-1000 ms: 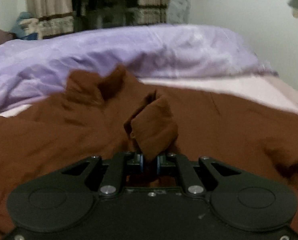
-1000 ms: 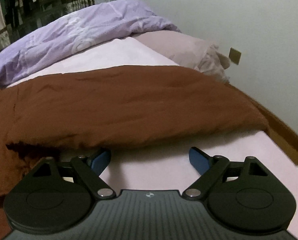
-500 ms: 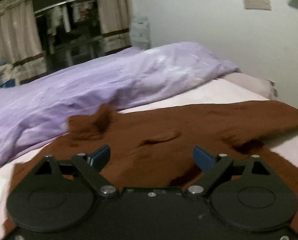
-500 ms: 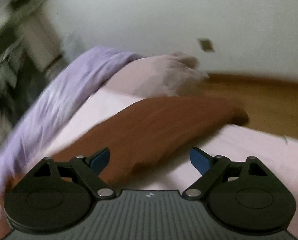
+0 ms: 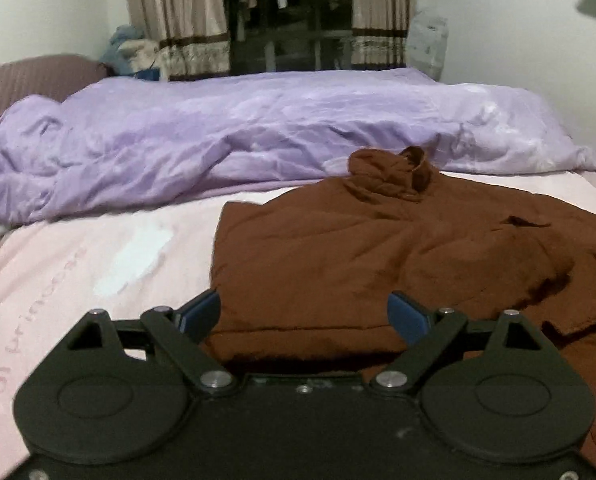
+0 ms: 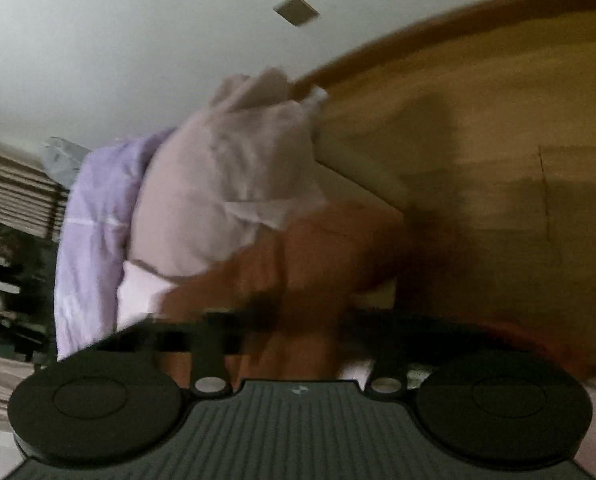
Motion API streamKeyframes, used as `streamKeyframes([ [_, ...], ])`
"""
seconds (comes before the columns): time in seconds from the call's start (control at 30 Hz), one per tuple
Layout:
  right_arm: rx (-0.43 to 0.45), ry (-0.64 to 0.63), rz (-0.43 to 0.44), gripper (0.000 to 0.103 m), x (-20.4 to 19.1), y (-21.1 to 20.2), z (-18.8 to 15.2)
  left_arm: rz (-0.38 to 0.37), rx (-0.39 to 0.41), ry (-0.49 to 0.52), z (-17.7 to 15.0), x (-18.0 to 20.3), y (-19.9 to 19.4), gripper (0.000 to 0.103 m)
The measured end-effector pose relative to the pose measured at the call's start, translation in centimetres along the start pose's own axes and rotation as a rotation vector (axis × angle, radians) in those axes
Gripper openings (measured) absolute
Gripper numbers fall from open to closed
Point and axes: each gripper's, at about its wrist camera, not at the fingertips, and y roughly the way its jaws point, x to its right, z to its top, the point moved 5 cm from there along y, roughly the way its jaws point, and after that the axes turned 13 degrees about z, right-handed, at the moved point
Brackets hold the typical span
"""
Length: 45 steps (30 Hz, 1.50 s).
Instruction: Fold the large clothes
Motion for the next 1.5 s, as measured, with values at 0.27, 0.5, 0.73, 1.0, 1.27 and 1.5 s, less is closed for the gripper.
streamKeyframes([
  [0.27, 0.194, -0.527, 0.204, 0.009, -12.5, -4.8, -3.7, 0.358, 0.075, 0.003, 2.7, -11.2, 0.4, 0.092],
  [0.5, 0.041, -0.879, 0.401, 0.008, -24.4, -4.7, -19.6, 0.454, 0.042, -0.040, 4.7, -19.5, 0.6, 0.093],
  [0.73, -0.119, -1.002, 0.497, 0.007, -30.1, -2.0, -38.6, 0.195, -0.056, -0.155, 1.7, -12.3, 2.9, 0.093],
  [1.0, -0.275, -1.011, 0.586, 0.007, -32.1, -1.2, -52.5, 0.102, -0.062, -0.095, -0.6, -7.6, 4.1, 0.093],
  [1.27, -0.494, -0.983, 0.491, 0.019, -26.6, 1.3, -61.3, 0.098, -0.146, -0.106, -3.1, -7.6, 6.1, 0.093],
  [1.5, -0.650, -0.882, 0.474, 0.037, -26.3, -0.9, -58.0, 0.071, -0.126, -0.112, -2.3, -6.0, 5.0, 0.093],
])
